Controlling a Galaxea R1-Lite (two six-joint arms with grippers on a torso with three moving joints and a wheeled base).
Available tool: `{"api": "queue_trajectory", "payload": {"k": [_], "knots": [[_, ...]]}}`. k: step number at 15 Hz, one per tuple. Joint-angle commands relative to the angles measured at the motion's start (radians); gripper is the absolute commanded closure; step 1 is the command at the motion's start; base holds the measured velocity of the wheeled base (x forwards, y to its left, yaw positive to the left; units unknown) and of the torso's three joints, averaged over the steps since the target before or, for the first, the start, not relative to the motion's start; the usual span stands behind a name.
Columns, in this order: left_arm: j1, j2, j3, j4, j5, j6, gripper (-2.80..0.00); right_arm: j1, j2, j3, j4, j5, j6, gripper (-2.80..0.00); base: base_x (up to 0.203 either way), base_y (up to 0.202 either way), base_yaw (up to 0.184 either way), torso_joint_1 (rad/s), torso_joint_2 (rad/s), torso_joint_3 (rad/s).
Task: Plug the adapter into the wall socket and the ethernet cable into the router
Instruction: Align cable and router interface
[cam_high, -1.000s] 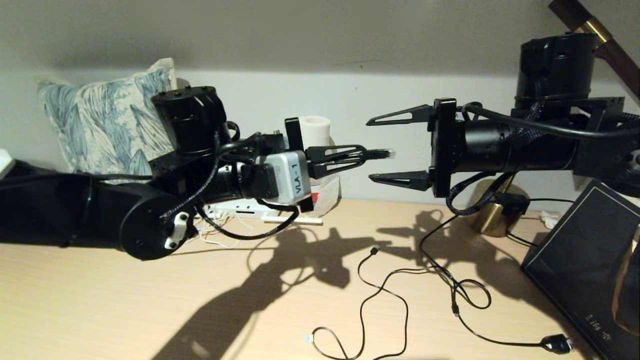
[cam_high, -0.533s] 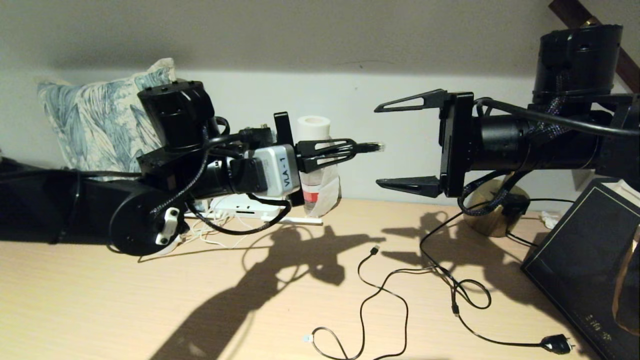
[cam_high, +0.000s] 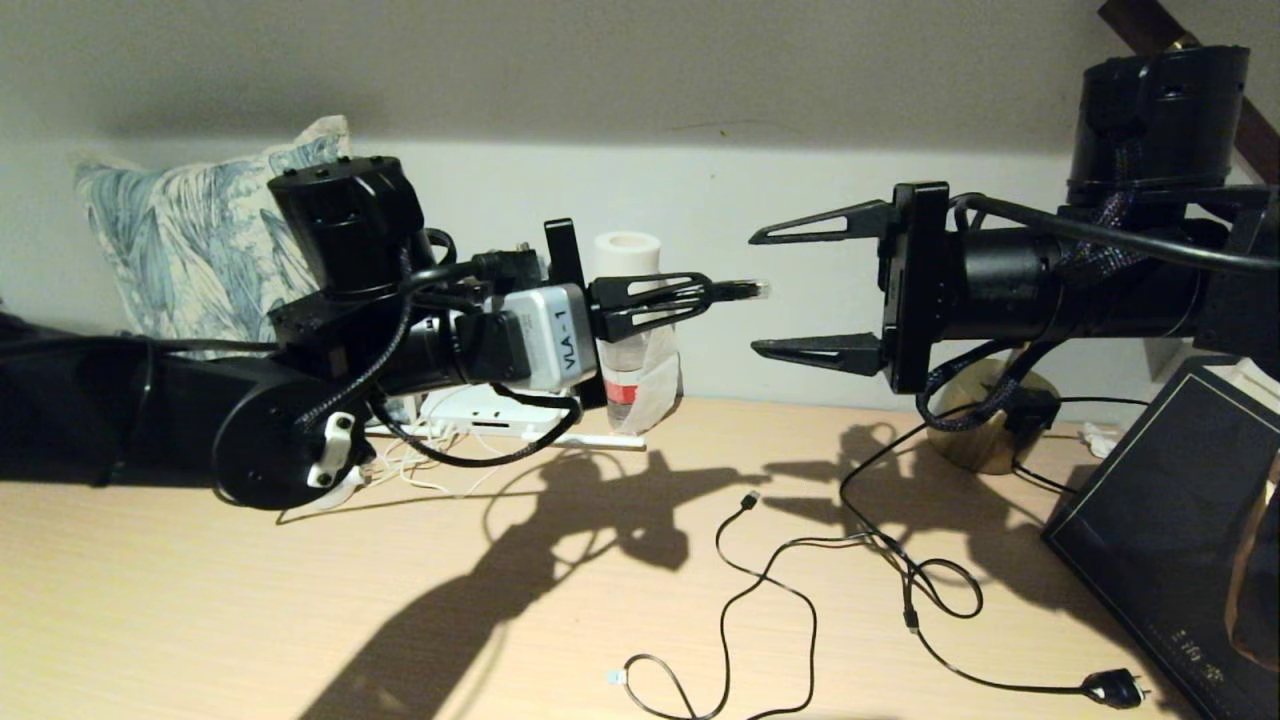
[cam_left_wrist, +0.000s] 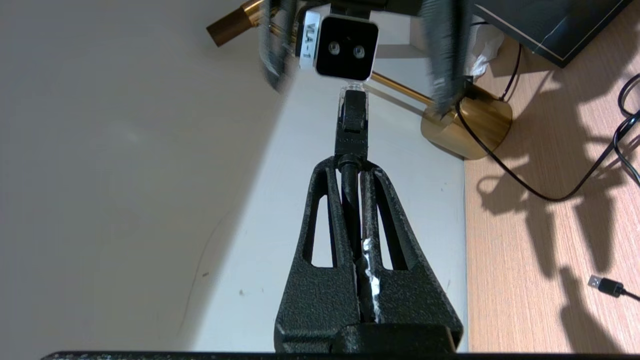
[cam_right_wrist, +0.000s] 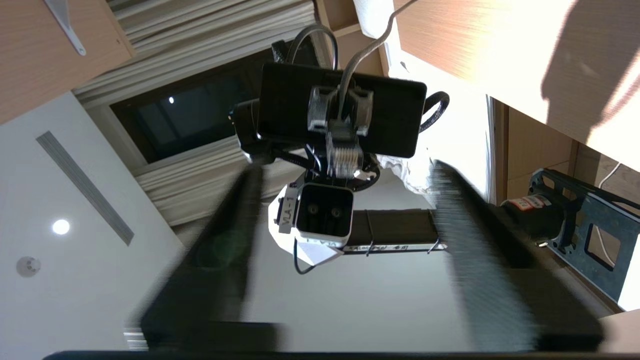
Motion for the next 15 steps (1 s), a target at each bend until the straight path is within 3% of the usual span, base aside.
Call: {"api": "queue_trajectory", "payload": {"k": [1,12,13,15], "knots": [[-0.003,-0.001,-0.001,-0.005,-0.004,0.006,0.0,0.0,0.003,-0.001,-0.001,0.005,0.009,0.0,0.0,0.0,0.0,0.0,0.0,0.0],[-0.01,-0.006,0.0,-0.005,-0.004,0.006,0.0,0.0,0.004,-0.001,-0.001,0.002,0.01,0.0,0.0,0.0,0.0,0.0,0.0,0.0],[-0.01,-0.007,0.0,-0.004,-0.002,0.006,-2.8,0.0,0.004,-0.001,-0.001,0.003,0.01,0.0,0.0,0.0,0.0,0.0,0.0,0.0],[-0.012,-0.007,0.002,-0.004,-0.004,0.005,-2.8,0.0,0.004,-0.001,-0.001,0.002,0.01,0.0,0.0,0.0,0.0,0.0,0.0,0.0]]}}
